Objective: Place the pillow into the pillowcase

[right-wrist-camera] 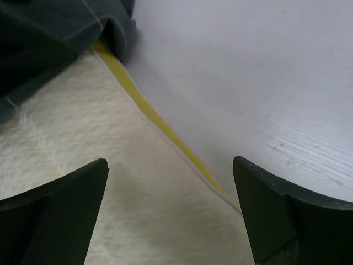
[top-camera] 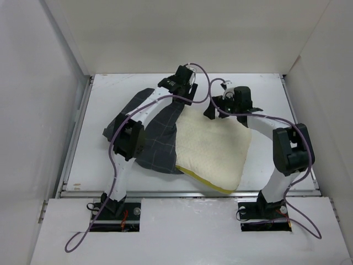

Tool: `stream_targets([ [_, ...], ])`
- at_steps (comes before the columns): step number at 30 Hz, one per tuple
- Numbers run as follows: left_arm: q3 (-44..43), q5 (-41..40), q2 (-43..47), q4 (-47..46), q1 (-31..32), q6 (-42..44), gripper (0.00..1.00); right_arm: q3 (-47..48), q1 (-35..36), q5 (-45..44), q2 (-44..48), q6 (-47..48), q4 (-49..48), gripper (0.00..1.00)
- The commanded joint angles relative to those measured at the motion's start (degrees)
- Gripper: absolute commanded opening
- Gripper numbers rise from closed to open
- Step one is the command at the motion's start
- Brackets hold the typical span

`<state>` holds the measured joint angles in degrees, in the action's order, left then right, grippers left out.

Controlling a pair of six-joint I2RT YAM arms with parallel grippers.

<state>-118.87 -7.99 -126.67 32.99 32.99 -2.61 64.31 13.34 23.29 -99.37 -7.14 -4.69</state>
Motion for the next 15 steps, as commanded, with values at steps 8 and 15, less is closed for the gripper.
stream_targets([
  [8,-7.52,-6.07,-4.10,5.76,-0.12,2.88,0.48,3.71,3.70,10.37,-10.57,4.50,-1.02,0.99],
  [15,-7.52,-4.57,-4.11,7.00,-0.12,4.11,0.68,2.93,6.87,7.82,-10.94,5.64,-2.07,0.60],
])
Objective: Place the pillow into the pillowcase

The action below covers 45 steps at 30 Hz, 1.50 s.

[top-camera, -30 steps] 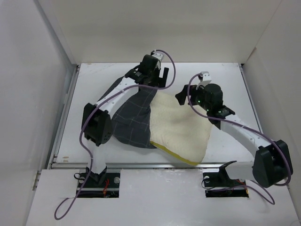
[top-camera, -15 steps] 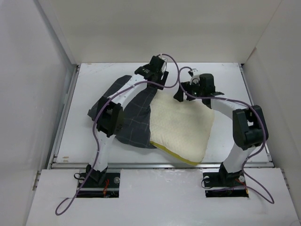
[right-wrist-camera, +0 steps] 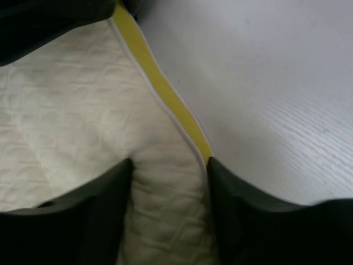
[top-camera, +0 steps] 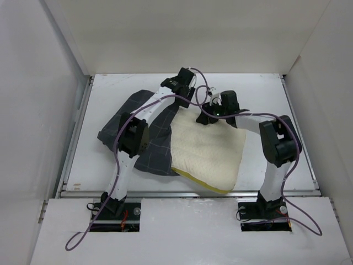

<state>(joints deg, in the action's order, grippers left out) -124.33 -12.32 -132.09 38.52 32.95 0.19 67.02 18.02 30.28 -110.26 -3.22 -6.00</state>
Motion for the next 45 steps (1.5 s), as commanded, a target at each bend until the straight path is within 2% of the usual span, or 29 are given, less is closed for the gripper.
stream_targets([
  [1,-2.05,-1.73,1.31,1.47,-0.08,1.31,0.66,0.21,2.19,0.83,0.91,0.51,-1.72,0.48],
  [2,-2.05,-3.40,0.62,2.51,-0.08,0.79,0.54,-0.75,2.19,0.83,1.53,-0.20,-2.34,0.26],
  [4,-2.05,-8.74,0.61,4.01,-0.08,-1.67,0.37,-2.68,2.19,-2.58,4.24,-1.43,-3.75,0.00],
  [6,-2.05,-12.45,0.61,5.50,-0.08,-3.43,0.26,-4.18,2.19,-4.17,6.80,-1.43,-4.28,0.00],
  [12,-0.65,-16.25,4.03,4.90,-0.08,-4.67,0.27,-8.83,3.42,-4.09,18.48,-0.03,-4.28,0.00],
  [13,-0.65,-15.55,4.04,4.90,-0.08,-4.67,0.27,-9.45,4.29,-6.79,20.07,-0.03,-4.28,0.00],
  [15,-0.65,-13.89,4.56,4.37,0.44,-4.15,0.16,-11.21,4.83,-8.83,24.27,-0.03,-4.28,0.00],
  [16,-0.13,-13.88,4.56,4.37,0.97,-3.62,0.04,-11.21,5.53,-9.88,25.34,-0.03,-4.28,0.00],
  [17,-0.12,-13.09,5.26,4.37,0.98,-3.61,0.00,-11.91,5.53,-10.50,26.31,0.76,-4.28,0.00],
  [21,-0.12,-8.18,8.42,2.62,4.31,-2.03,0.00,-12.44,6.68,-11.30,28.34,0.76,-3.67,0.00],
  [23,-0.12,-5.01,12.81,0.60,6.24,-2.03,0.00,-12.44,7.99,-11.30,28.34,0.24,-4.20,0.00],
  [26,1.37,0.26,20.69,-2.30,9.22,-0.89,0.00,-12.44,9.75,-18.13,28.34,-3.18,-5.69,0.00],
  [29,6.54,6.13,28.26,-6.70,11.43,-0.01,0.00,-13.49,9.75,-22.02,30.87,-7.57,-9.11,0.00],
  [31,11.90,9.66,31.01,-10.73,12.67,-0.01,0.00,-16.29,9.75,-19.14,33.25,-10.38,-13.14,0.00],
  [32,13.75,12.20,31.89,-11.88,13.45,-0.01,0.00,-17.53,9.75,-17.55,35.70,-12.14,-18.73,0.00],
  [36,20.00,15.64,31.64,-14.35,14.77,-2.90,0.00,-24.21,9.75,-13.07,42.11,-23.46,-32.29,0.00],
  [38,22.64,17.32,30.76,-15.93,14.78,-5.19,0.00,-28.15,9.75,-12.53,45.12,-26.21,-36.78,0.00],
  [41,22.65,17.33,28.56,-16.46,14.78,-8.52,0.00,-29.75,10.45,-15.15,51.09,-26.75,-36.99,0.00],
  [45,17.64,23.99,28.03,-15.76,17.14,-8.19,0.00,-33.96,12.47,-22.78,53.66,-26.57,-37.76,0.00],
])
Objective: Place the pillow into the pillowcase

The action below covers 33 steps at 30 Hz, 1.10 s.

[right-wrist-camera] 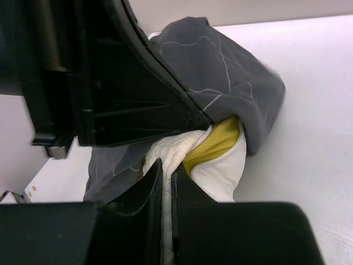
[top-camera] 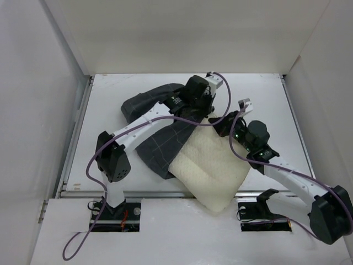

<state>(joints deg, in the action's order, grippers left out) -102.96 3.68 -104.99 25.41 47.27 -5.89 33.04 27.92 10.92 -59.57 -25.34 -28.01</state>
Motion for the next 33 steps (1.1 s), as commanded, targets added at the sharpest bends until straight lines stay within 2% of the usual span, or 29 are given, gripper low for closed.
stream_targets([
  [1,-4.61,10.88,0.93,-2.65,3.88,-2.11,0.00,-0.69,2.58,-5.27,2.97,-5.23,-17.85,0.00],
  [4,-5.85,14.76,3.38,-3.52,8.80,-0.80,0.00,-1.74,3.28,-14.41,2.36,-8.21,-16.40,0.00],
  [5,-4.55,16.95,5.91,-3.52,10.20,-0.79,0.00,-2.27,3.28,-16.87,2.88,-10.23,-15.16,0.00],
  [8,1.42,15.75,10.84,-6.32,15.56,0.44,0.00,-5.43,3.80,-25.40,6.46,-13.76,-12.95,0.00],
  [12,16.44,17.32,20.41,-15.63,16.28,-5.08,0.00,-8.69,3.81,-34.55,11.91,-20.34,-9.35,0.00],
  [14,25.15,16.80,21.84,-20.82,16.28,-10.70,0.00,-8.69,3.81,-40.84,13.60,-24.12,-4.98,0.00],
  [16,31.29,22.48,23.42,-25.56,16.80,-15.18,0.00,-8.69,3.81,-44.82,15.71,-26.85,0.40,0.00],
  [17,37.33,24.68,23.43,-30.02,17.59,-18.42,0.00,-8.69,3.81,-47.98,16.50,-26.86,1.46,0.00],
  [24,48.19,24.88,29.31,-30.06,21.99,-24.78,0.00,-8.69,3.81,-59.68,20.28,-29.24,9.19,0.00],
  [26,48.82,23.49,30.72,-30.59,21.99,-25.31,0.00,-8.08,3.81,-59.70,19.59,-29.24,10.26,0.00],
  [28,47.07,19.37,30.72,-28.32,21.99,-22.69,0.00,-8.08,3.81,-55.77,18.62,-26.35,9.65,0.11],
  [29,45.32,13.43,30.20,-27.00,21.99,-21.72,0.00,-8.08,3.81,-54.26,17.05,-24.07,8.51,0.19],
  [30,43.47,10.50,28.45,-26.03,21.30,-19.62,0.00,-7.21,3.81,-52.42,15.90,-17.96,8.50,0.28],
  [31,39.80,7.34,27.48,-24.72,20.77,-19.60,0.00,-6.33,3.81,-49.44,14.50,-15.55,8.50,0.47],
  [33,36.70,3.63,24.24,-24.71,19.01,-19.60,0.00,-1.85,3.81,-47.93,10.38,-12.99,16.29,0.63],
])
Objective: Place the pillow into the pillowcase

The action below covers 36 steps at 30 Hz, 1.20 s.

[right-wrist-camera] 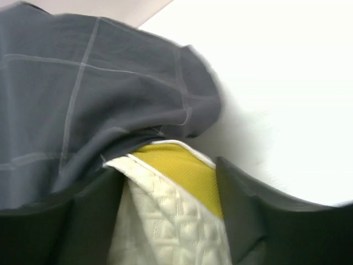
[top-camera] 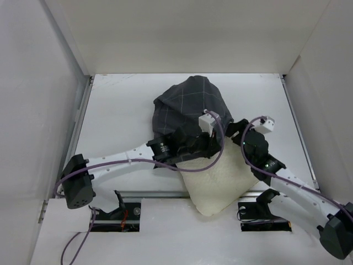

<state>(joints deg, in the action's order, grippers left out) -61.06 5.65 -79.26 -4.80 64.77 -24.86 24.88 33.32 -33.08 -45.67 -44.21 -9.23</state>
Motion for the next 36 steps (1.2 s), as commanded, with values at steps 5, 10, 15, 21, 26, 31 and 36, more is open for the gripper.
stream_targets([
  [5,-11.35,-0.38,-8.53,8.29,-6.14,1.83,0.00,13.16,-2.11,1.68,-9.08,8.16,11.33,0.97],
  [10,-12.41,1.12,-11.61,7.62,-12.02,3.15,0.00,17.22,-2.65,10.46,-11.90,9.58,23.10,0.99],
  [15,-16.80,-0.20,-12.14,12.86,-16.08,6.13,0.67,14.75,-2.65,14.27,-6.72,11.33,25.93,0.99],
  [21,-11.93,-4.49,-5.14,17.71,-16.78,9.48,1.00,13.71,-2.65,19.45,-4.33,15.63,31.03,0.99],
  [26,-0.42,-8.90,4.80,22.10,-16.78,4.49,1.00,13.70,2.69,19.84,-10.22,16.35,32.70,0.99],
  [31,10.07,-8.29,12.90,23.52,-16.00,-3.08,1.00,15.01,6.41,19.28,-17.68,16.51,30.51,0.99],
  [36,17.97,-4.77,16.24,21.86,-15.38,-3.79,1.00,16.86,10.97,18.85,-24.19,21.61,27.96,0.99],
])
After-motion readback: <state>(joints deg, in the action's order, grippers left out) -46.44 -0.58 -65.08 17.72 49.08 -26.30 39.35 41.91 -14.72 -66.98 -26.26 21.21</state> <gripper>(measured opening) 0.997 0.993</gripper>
